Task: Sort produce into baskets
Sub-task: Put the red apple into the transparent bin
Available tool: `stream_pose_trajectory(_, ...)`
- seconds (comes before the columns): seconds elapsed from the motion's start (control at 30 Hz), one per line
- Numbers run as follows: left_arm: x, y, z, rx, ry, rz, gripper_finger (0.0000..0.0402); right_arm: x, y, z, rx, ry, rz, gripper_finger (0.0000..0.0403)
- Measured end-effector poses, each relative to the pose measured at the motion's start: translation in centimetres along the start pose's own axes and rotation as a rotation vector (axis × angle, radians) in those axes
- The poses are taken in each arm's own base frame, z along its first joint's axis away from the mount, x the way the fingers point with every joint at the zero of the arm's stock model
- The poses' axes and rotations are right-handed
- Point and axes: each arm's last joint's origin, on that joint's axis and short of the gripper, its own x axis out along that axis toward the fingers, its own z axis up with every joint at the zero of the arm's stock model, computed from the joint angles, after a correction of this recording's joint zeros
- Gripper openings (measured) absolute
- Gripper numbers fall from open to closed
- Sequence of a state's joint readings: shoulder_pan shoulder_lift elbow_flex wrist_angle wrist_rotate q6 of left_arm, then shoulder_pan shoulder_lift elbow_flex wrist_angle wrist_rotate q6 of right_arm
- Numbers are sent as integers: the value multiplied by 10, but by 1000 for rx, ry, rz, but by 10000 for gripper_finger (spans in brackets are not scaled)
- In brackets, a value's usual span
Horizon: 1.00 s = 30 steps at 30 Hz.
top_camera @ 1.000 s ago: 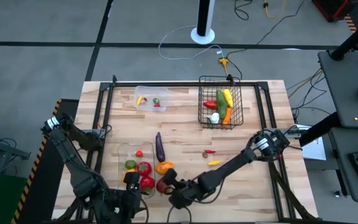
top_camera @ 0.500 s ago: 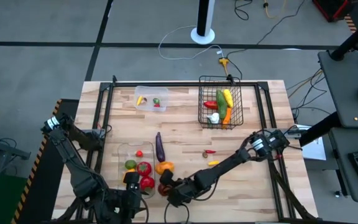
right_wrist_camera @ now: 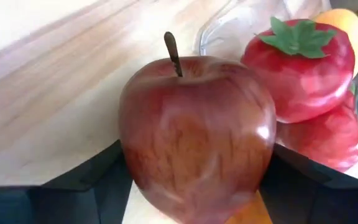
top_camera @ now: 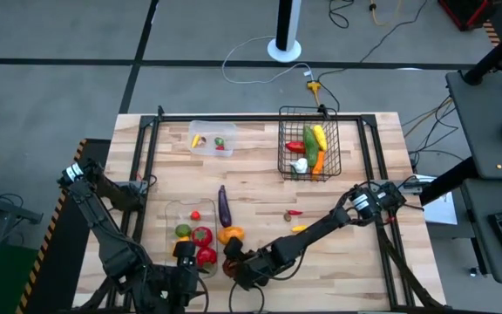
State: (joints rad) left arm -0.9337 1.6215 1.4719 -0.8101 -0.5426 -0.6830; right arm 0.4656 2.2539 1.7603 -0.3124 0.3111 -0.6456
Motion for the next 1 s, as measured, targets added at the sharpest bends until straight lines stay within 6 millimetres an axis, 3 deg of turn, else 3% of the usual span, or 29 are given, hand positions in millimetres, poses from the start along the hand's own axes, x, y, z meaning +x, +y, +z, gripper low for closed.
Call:
stream_pose_trajectory(0.17,0,0,0,0,0,0,207,-12,-1,0,46,31,32,270)
stream_pose_trajectory(0.37,-3,1,-7,26,37,37,207,-63,-24,13,252,-73,101,281)
stream_pose_trajectory(0.47,-12,4,-12,38,57,114,207,-77,-41,16,376,-146,81,280)
stream_pose_trajectory(0.7,-46,16,-12,54,49,284,207,-67,-90,9,624,-364,-103,283)
stream_pose_trajectory(1.0,-68,11,-9,101,-24,297,207,-32,-125,-16,881,-523,-228,281)
